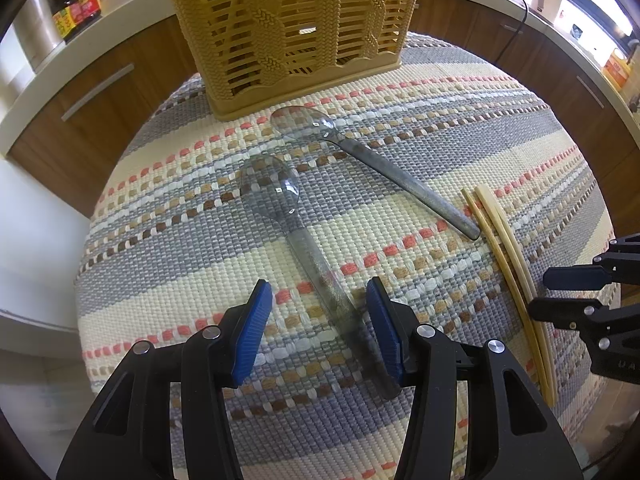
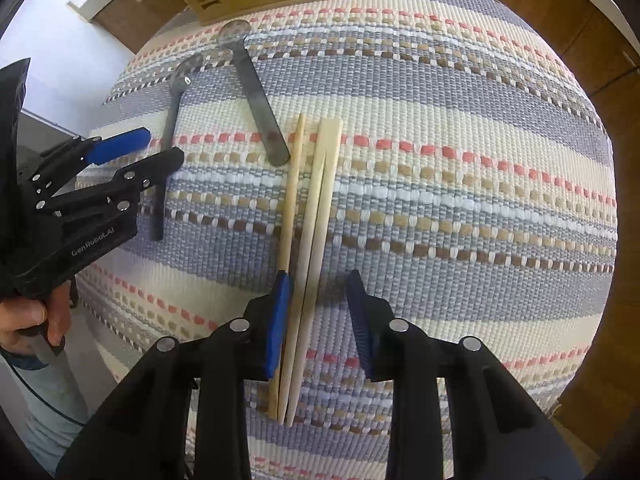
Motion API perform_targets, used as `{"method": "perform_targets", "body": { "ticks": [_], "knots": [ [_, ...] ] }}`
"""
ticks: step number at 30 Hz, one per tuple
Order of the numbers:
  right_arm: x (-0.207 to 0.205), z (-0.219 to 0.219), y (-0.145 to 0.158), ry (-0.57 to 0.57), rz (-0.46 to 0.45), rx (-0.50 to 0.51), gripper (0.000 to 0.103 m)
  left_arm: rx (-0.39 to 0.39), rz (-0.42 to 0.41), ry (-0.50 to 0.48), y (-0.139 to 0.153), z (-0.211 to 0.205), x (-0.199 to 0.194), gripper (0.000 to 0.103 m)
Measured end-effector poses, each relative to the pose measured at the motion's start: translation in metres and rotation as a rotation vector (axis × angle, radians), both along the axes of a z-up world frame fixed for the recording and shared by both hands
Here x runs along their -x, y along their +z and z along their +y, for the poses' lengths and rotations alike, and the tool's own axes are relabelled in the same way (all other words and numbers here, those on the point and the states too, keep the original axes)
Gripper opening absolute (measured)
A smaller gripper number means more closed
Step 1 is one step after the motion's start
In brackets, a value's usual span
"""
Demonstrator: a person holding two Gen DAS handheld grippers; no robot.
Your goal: Organize utensils
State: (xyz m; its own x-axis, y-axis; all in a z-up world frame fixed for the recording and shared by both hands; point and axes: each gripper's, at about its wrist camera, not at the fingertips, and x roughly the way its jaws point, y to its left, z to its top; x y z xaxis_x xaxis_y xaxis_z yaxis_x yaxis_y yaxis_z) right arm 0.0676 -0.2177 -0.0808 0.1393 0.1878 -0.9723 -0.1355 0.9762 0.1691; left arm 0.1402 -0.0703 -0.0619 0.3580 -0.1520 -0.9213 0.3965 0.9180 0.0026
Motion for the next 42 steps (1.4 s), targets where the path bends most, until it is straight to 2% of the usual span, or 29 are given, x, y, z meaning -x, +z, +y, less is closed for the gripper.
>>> {"method": "perform_targets", "body": {
  "ticks": [7, 11, 13, 15, 16, 17, 18, 19, 20, 23, 27, 29, 35, 36, 39, 42],
  "knots": [
    [0.002, 0.008, 0.002, 0.012, -0.033, 0.078, 0.023, -0.001, -0.002, 0.007, 0.0, -0.001, 0.001, 0.049],
    [0.007, 0.025, -0.002, 0.018, -0.014, 0.102, 0.023, 0.009, 0.001, 0.01, 0.0, -0.001, 0.0, 0.05],
    [0.007, 0.03, -0.003, 0.02, -0.017, 0.144, 0.012, -0.001, -0.004, 0.003, 0.0, -0.002, 0.002, 0.05],
    [0.007, 0.033, -0.003, 0.029, -0.018, 0.142, 0.011, -0.015, -0.009, -0.002, 0.0, -0.004, 0.004, 0.05],
    [0.008, 0.032, -0.003, 0.031, -0.02, 0.132, 0.01, -0.018, -0.012, -0.003, 0.001, -0.005, 0.005, 0.048],
    [0.008, 0.032, -0.003, 0.034, -0.022, 0.127, 0.01, -0.021, -0.019, -0.007, 0.001, -0.007, 0.007, 0.039],
    [0.009, 0.03, -0.003, 0.038, -0.027, 0.121, 0.01, -0.025, -0.024, -0.009, 0.002, -0.008, 0.008, 0.035],
    [0.011, 0.029, -0.002, 0.036, -0.032, 0.106, 0.01, -0.02, -0.027, -0.018, 0.003, -0.009, 0.01, 0.016],
    [0.01, 0.024, -0.004, 0.038, -0.036, 0.094, 0.01, -0.008, -0.024, -0.014, 0.003, -0.009, 0.011, 0.011],
    [0.015, 0.014, 0.006, 0.043, -0.08, 0.037, 0.01, 0.017, -0.042, 0.003, 0.005, -0.006, 0.016, 0.01],
    [0.024, 0.006, 0.039, 0.05, -0.21, -0.049, 0.01, 0.138, -0.119, 0.026, 0.029, 0.009, 0.025, 0.01],
    [0.027, 0.003, 0.059, 0.057, -0.284, -0.079, 0.01, 0.223, -0.192, 0.031, 0.056, 0.018, 0.033, 0.01],
    [0.03, -0.006, 0.126, 0.038, -0.568, -0.154, 0.01, 0.37, -0.421, 0.038, 0.13, 0.038, 0.048, 0.01],
    [0.028, -0.008, 0.136, 0.032, -0.615, -0.157, 0.01, 0.422, -0.47, 0.044, 0.146, 0.044, 0.049, 0.01],
    [0.017, -0.013, 0.17, -0.008, -0.766, -0.166, 0.01, 0.551, -0.529, 0.086, 0.175, 0.061, 0.043, 0.011],
    [0.007, -0.024, 0.197, -0.039, -0.872, -0.207, 0.01, 0.582, -0.648, 0.116, 0.201, 0.069, 0.041, 0.011]
  ]
}}
